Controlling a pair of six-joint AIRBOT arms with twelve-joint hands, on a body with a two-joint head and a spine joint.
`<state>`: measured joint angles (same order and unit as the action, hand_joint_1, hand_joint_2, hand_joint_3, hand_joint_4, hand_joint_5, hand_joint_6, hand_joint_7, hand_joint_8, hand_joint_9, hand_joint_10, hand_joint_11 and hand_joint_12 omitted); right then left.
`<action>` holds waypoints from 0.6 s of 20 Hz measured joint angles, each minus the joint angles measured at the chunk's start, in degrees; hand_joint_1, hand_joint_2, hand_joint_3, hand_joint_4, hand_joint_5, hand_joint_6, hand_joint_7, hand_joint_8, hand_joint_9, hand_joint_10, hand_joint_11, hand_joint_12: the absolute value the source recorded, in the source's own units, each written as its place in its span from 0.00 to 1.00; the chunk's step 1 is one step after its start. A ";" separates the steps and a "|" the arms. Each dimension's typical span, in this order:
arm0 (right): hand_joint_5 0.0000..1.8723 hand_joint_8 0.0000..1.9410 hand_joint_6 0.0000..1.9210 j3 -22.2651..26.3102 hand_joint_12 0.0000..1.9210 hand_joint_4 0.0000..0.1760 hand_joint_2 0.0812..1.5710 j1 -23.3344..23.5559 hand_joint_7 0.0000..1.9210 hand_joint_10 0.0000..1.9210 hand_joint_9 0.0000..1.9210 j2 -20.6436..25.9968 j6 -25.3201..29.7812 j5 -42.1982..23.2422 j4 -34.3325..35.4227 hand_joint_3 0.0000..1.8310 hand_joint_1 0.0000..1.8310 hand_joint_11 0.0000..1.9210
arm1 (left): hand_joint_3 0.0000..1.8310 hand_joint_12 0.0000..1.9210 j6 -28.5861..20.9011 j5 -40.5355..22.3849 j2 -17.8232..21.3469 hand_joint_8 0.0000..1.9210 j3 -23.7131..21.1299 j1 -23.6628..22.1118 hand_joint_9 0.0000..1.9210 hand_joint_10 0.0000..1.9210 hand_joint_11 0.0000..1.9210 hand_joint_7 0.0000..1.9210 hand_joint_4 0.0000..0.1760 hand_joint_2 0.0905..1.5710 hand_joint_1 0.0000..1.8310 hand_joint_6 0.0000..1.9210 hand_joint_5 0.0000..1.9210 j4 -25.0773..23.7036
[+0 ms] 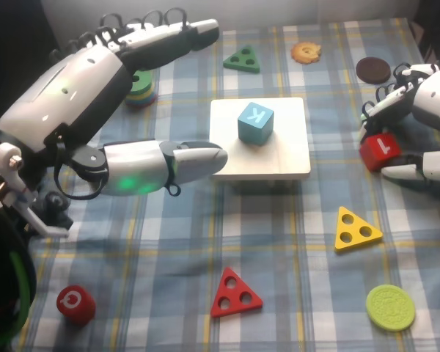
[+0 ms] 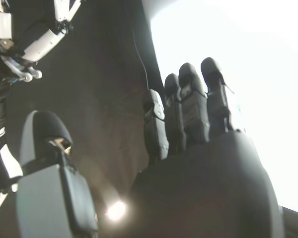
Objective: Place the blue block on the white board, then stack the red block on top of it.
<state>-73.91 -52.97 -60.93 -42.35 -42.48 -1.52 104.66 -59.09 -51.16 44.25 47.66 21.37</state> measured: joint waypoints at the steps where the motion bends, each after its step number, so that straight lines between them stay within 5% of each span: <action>1: 0.52 0.65 0.56 0.00 0.60 0.00 0.74 0.42 0.37 0.04 0.47 0.02 0.00 0.15 -0.02 0.00 0.66 0.20 | 0.00 0.22 -0.02 -0.55 0.04 0.00 -0.04 0.48 0.15 0.00 0.00 0.16 0.66 0.56 0.45 0.00 0.21 -0.13; 6: 0.53 0.68 0.54 -0.35 0.64 0.00 0.74 3.23 0.37 0.04 0.47 0.02 0.04 -0.46 -1.62 0.00 0.66 0.19 | 0.00 0.24 -0.15 -1.44 1.79 0.00 -0.76 2.19 0.15 0.00 0.00 0.16 0.58 0.56 0.47 0.00 0.21 0.90; 7: 0.51 0.41 0.54 -0.37 0.67 0.00 0.71 5.09 0.35 0.05 0.46 0.02 0.13 -0.20 -3.61 0.00 0.61 0.18 | 0.00 0.24 -0.20 -1.62 2.54 0.00 -1.33 2.75 0.15 0.00 0.00 0.16 0.57 0.56 0.46 0.00 0.21 1.20; 8: 0.51 0.26 0.53 -0.37 0.67 0.00 0.71 6.47 0.39 0.06 0.46 0.02 0.42 0.00 -5.27 0.00 0.60 0.17 | 0.00 0.24 -0.20 -1.75 3.06 0.00 -1.60 3.34 0.16 0.00 0.00 0.17 0.56 0.56 0.45 0.00 0.21 1.29; 10: 0.51 0.13 0.52 -0.46 0.66 0.00 0.70 11.26 0.43 0.07 0.44 0.02 2.64 -0.57 -10.99 0.00 0.60 0.14 | 0.00 0.18 -0.20 -2.01 4.57 0.00 -2.32 4.42 0.16 0.00 0.00 0.18 0.62 0.55 0.47 0.00 0.21 1.05; 12: 0.52 0.08 0.52 -1.73 0.60 0.00 0.70 16.04 0.46 0.07 0.44 -1.01 7.85 -1.95 -17.90 0.00 0.60 0.16 | 0.00 0.28 -0.17 -2.38 5.86 0.00 -2.78 5.27 0.16 0.00 0.00 0.18 0.53 0.54 0.48 0.00 0.22 1.68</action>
<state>-75.64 -36.93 -61.93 -34.50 -44.42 -19.42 104.49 -61.47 -45.30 41.47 52.93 23.05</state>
